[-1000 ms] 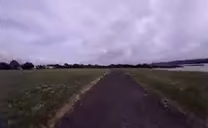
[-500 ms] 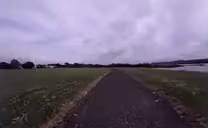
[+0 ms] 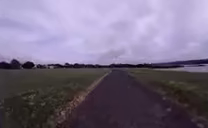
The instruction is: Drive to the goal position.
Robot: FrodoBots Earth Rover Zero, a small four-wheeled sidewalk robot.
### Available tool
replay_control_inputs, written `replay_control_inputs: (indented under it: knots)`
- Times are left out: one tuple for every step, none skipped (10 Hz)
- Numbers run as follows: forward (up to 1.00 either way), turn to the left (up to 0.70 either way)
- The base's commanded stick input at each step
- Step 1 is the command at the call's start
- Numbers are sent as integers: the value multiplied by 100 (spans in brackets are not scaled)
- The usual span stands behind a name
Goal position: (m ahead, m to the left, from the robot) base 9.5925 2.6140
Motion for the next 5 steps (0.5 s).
replay_control_inputs:
  knots:
    - [70, 0]
    - [70, -8]
    - [70, -11]
    - [70, -14]
    - [70, -14]
